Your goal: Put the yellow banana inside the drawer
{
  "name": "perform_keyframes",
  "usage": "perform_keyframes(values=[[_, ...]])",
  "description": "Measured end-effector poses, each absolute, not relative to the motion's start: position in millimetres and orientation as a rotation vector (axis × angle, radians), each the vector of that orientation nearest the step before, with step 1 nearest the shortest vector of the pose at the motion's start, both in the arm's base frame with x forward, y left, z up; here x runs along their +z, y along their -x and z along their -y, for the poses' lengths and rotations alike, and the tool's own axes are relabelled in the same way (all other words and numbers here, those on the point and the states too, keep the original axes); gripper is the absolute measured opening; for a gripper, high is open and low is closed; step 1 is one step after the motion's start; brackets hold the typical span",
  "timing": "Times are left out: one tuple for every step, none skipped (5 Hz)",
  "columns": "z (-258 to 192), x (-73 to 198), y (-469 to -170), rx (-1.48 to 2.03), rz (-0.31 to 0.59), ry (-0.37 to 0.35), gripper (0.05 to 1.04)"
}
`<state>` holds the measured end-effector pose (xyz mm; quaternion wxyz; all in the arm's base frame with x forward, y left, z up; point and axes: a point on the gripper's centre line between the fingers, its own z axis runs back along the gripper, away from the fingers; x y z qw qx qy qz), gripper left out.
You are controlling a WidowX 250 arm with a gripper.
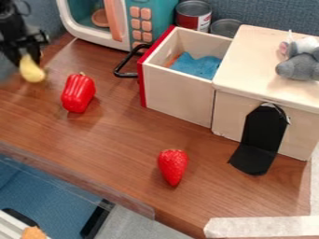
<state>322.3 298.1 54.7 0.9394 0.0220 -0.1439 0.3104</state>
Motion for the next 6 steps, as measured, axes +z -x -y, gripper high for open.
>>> perform_keyframes(values=[[-264.1, 105.1, -332.9, 0.608, 0.36, -0.018, 0.472], [-215.6, 152.2, -348.4, 0.524, 0.435, 0.009, 0.471], [-165.5, 163.1, -362.4, 0.429, 0.451, 0.037, 0.472], [-113.3, 158.9, -371.7, 0.314, 0.438, 0.052, 0.471], [-63.5, 146.1, -376.9, 0.206, 0.427, 0.057, 0.471], [-44.0, 140.5, -385.7, 0.187, 0.434, 0.085, 0.471]])
